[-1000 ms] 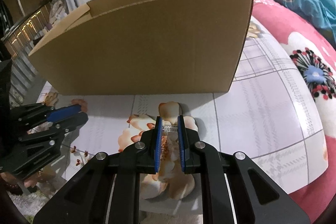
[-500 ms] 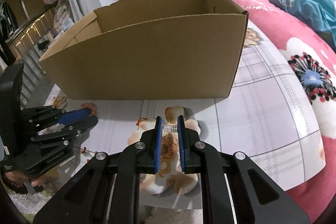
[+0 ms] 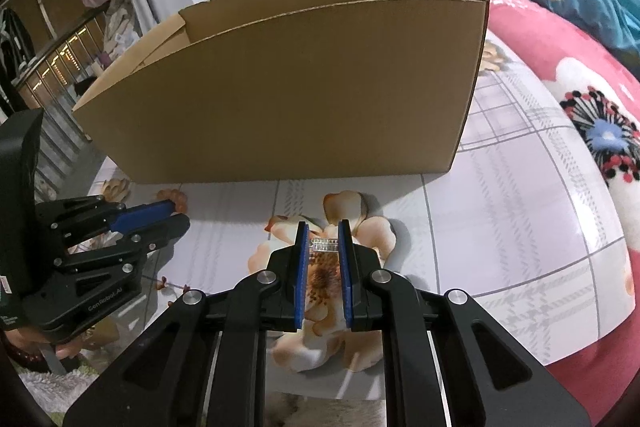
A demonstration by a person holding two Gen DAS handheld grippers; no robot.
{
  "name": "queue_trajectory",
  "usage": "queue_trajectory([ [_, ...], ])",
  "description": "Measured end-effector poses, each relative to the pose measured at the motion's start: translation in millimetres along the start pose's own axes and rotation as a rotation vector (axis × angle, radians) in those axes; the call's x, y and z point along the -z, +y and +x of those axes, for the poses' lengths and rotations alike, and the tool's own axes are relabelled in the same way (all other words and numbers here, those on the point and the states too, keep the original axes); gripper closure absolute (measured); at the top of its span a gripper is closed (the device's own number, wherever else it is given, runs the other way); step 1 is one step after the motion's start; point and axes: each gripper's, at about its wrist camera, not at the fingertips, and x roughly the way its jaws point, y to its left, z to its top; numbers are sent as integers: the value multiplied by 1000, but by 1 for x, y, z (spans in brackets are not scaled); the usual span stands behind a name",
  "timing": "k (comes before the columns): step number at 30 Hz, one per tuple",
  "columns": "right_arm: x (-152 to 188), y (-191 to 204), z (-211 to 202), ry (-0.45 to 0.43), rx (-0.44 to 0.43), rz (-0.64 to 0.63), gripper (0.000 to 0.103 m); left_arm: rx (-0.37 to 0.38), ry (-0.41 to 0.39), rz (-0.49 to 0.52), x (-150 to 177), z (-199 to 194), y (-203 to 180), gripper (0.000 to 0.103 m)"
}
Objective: Organize jewelry
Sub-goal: 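Hold the pink bracelet and silver earring firmly in both closed grippers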
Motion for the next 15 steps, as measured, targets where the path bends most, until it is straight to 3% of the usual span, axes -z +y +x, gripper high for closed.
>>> queue_trajectory([
  [15,0,4,1,1,-15,4,91,-6,7,4,-1,2,-2,86],
])
